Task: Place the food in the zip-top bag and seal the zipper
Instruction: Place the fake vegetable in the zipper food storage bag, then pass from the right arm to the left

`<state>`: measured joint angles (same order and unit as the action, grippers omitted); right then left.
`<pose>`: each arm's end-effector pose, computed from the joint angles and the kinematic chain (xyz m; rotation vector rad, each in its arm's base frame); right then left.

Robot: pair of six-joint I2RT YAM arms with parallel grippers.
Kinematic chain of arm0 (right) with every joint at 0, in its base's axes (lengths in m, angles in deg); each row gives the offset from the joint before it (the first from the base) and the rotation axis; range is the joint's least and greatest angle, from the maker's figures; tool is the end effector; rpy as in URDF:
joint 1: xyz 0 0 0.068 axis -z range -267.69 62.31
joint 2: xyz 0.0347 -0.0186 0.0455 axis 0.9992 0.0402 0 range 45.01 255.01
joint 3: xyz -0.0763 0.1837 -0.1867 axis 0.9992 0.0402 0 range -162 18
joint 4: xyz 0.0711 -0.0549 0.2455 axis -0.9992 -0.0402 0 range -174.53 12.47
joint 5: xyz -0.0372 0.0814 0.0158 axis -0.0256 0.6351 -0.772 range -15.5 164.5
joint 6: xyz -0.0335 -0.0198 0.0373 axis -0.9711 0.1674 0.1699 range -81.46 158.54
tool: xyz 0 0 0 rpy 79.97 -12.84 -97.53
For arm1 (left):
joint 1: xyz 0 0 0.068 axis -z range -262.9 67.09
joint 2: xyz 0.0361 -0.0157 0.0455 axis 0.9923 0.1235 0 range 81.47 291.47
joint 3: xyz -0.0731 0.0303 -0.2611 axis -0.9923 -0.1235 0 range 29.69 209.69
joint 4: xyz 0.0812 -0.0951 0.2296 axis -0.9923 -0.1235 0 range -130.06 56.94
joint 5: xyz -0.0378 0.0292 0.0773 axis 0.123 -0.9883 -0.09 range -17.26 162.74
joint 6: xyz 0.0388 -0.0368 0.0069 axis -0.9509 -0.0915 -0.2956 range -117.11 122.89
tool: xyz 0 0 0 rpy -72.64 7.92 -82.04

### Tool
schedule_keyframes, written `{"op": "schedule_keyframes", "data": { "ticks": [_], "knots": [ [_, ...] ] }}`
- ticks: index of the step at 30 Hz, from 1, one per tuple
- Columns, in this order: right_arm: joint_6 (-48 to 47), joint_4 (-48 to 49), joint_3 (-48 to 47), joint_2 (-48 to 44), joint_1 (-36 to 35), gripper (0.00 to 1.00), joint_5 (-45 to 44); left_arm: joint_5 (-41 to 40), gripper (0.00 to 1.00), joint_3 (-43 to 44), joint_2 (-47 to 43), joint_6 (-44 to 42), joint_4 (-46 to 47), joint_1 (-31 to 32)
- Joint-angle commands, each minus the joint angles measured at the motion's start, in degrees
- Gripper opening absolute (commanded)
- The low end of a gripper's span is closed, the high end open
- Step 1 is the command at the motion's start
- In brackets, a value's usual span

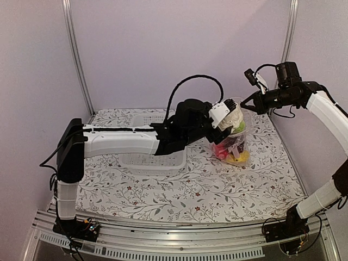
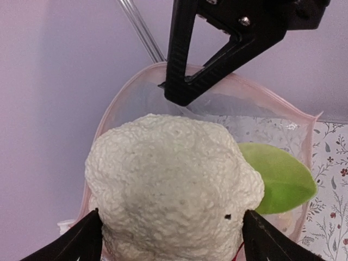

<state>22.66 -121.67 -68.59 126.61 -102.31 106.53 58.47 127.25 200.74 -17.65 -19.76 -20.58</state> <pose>0.2864 0.0942 0.3899 -0.8604 2.0256 0.6144 0.2428 -0.4442 0.2931 0.9954 1.4076 -0.3271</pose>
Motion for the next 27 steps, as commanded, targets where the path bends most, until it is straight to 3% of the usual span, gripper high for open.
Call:
{"op": "schedule_keyframes", "data": {
  "ticks": [1,8,12,19,23,27],
  "knots": [
    [0.3,1.3,0.1,-0.7,-0.4,0.00,1.7,-5.5,0.90,0.2,-1.3,-3.8,1.9,2.1],
    [0.2,1.4,0.4,-0.4,-0.3,0.00,1.6,0.3,0.97,-5.0,-8.2,-1.5,5.7,3.2],
    [0.2,1.4,0.7,-0.4,-0.3,0.00,1.8,8.5,0.96,-7.8,-12.7,-0.2,4.5,3.6],
    [-0.6,0.9,1.5,-0.9,-0.4,0.00,3.1,20.7,0.82,-4.1,-15.0,-3.7,-15.4,3.6],
    [-1.8,0.1,1.5,-1.3,-0.4,0.00,4.7,21.9,0.69,-0.3,-12.5,-5.2,-26.5,3.7],
    [-3.3,-1.1,1.7,-2.0,-1.3,0.00,6.4,21.2,0.63,1.1,-10.3,-7.1,-31.1,4.1]
  ]
}}
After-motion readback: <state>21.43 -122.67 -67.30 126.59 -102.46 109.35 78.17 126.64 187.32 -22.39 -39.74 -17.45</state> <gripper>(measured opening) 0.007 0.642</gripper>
